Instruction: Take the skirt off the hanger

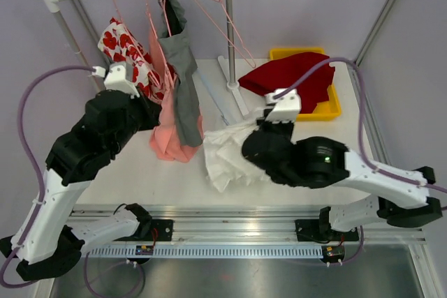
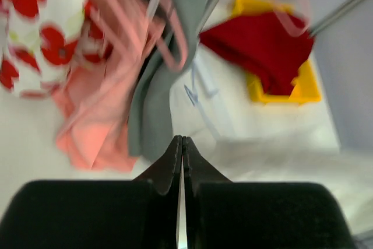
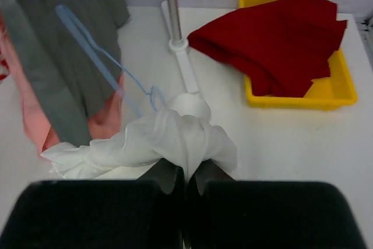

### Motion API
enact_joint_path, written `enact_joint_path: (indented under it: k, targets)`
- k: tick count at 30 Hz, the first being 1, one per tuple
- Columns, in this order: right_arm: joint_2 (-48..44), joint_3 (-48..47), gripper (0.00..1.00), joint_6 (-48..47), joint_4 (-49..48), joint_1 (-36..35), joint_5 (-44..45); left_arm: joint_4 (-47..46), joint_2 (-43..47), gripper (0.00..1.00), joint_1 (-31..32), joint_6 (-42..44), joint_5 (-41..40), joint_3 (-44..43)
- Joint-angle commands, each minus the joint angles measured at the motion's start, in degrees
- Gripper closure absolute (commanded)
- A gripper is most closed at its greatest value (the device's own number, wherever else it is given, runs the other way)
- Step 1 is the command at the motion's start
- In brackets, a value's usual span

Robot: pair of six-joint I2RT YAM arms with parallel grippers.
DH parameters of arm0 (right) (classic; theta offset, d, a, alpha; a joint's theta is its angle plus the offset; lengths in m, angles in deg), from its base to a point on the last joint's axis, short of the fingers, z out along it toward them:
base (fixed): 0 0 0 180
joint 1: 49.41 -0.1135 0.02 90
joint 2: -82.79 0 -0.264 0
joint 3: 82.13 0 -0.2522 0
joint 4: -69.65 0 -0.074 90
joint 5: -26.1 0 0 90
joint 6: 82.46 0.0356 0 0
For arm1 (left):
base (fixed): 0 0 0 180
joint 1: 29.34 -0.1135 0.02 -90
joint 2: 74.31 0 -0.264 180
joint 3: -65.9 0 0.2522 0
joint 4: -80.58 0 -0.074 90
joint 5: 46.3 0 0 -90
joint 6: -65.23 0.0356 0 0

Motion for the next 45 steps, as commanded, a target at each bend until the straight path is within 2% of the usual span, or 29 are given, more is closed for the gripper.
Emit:
enact_joint_path:
  k: [1,3,4,5,6,7,9,10,12,14,16,18,19,20,21,22,23,25,27,28,30,34,38,40,43,45]
  targets:
    - [-8.67,4.74,1.00,-11.41,-8.25,5.23,4.54,3.23,2.22,1.00,0.19,-3.04,3.57,11.44]
    - [-11.86,9.22,1.00,-10.97,-9.29,9.61,2.01,2.27,2.84,1.00,0.28,-4.01,7.60,15.31]
    - [-14.22,10.63,1.00,-11.49,-10.52,10.86,0.60,1.48,3.02,0.97,0.63,-4.28,8.84,18.20]
    - [-14.94,12.47,1.00,-11.24,-10.53,11.57,-0.72,-0.70,3.28,0.85,1.06,-4.46,9.73,19.27]
    - [-15.47,13.01,1.00,-10.71,-10.27,11.75,-3.52,-1.94,3.46,0.60,1.68,-4.81,10.34,20.06]
    - [-15.48,13.45,1.00,-10.19,-9.31,11.66,-5.38,-3.26,3.72,0.46,2.73,-5.24,10.35,21.29]
    - [-15.83,15.98,1.00,-10.18,-7.73,11.05,-11.33,-7.56,3.20,0.22,4.05,-5.60,10.44,21.48]
    - [-16.18,16.00,1.00,-9.83,-7.28,10.26,-12.50,-8.36,2.76,0.19,4.49,-5.69,10.44,21.39]
    - [-17.84,20.56,1.00,-8.00,-6.14,7.28,-11.47,-9.77,1.62,0.16,5.28,-5.60,10.44,21.13]
    - [-20.31,22.50,1.00,1.91,0.51,5.51,-6.66,-12.22,-0.22,0.15,6.34,-5.69,10.53,21.82]
    - [-20.93,22.07,1.00,6.33,5.61,5.60,-3.04,-15.38,-1.63,0.15,7.56,-5.95,10.70,22.79]
    - [-20.23,18.57,1.00,3.99,5.64,8.39,1.28,-17.59,-3.83,0.16,8.45,-6.48,10.88,24.02]
    - [-18.48,16.72,1.00,-2.30,2.68,10.59,1.98,-18.56,-4.62,0.17,9.76,-6.57,10.79,24.20]
    - [-17.77,13.22,1.00,-6.97,-0.48,17.05,1.03,-20.13,-5.32,0.17,10.47,-6.65,10.79,24.20]
    - [-16.81,12.06,1.00,-12.85,-5.21,20.50,-0.63,-20.58,-6.64,0.17,11.26,-6.39,10.18,23.94]
    - [-16.62,11.26,1.00,-24.39,-15.96,23.93,-3.17,-21.02,-7.35,0.17,12.66,-6.30,9.57,23.68]
    - [-16.27,9.60,1.00,-27.99,-19.81,32.15,-9.11,-21.03,-8.05,0.17,13.28,-6.13,8.34,23.41]
    - [-13.12,6.44,1.00,-34.40,-25.27,40.18,-14.25,-20.85,-9.63,0.17,14.60,-5.25,7.19,23.06]
    - [-6.99,-2.16,1.00,-36.89,-25.56,49.05,-19.44,-21.73,-10.69,0.17,15.13,-3.94,5.96,23.50]
    - [-4.78,-5.15,1.00,-39.68,-26.52,51.10,-20.50,-22.95,-10.95,0.17,15.39,-3.41,5.87,24.19]
    - [1.70,-17.42,1.00,-41.72,-27.05,55.23,-24.10,-24.71,-12.09,0.17,15.48,-2.53,5.17,24.81]
    - [12.89,-29.76,1.00,-45.41,-27.58,59.63,-26.22,-26.56,-15.25,0.18,15.48,-4.80,2.18,23.85]
    - [24.49,-47.78,1.00,-45.17,-26.10,65.97,-29.63,-31.04,-18.85,0.21,15.48,-7.27,0.77,21.31]
    - [29.86,-52.62,1.00,-42.98,-26.09,68.78,-31.49,-32.71,-20.88,0.21,15.48,-8.15,0.33,19.81]
    - [34.26,-52.21,1.00,-38.59,-28.02,73.53,-35.80,-35.34,-25.53,0.16,14.26,-8.59,-0.82,17.61]
    - [36.28,-50.72,1.00,-35.07,-27.24,76.17,-39.22,-35.71,-29.93,0.16,11.89,-12.26,2.34,15.86]
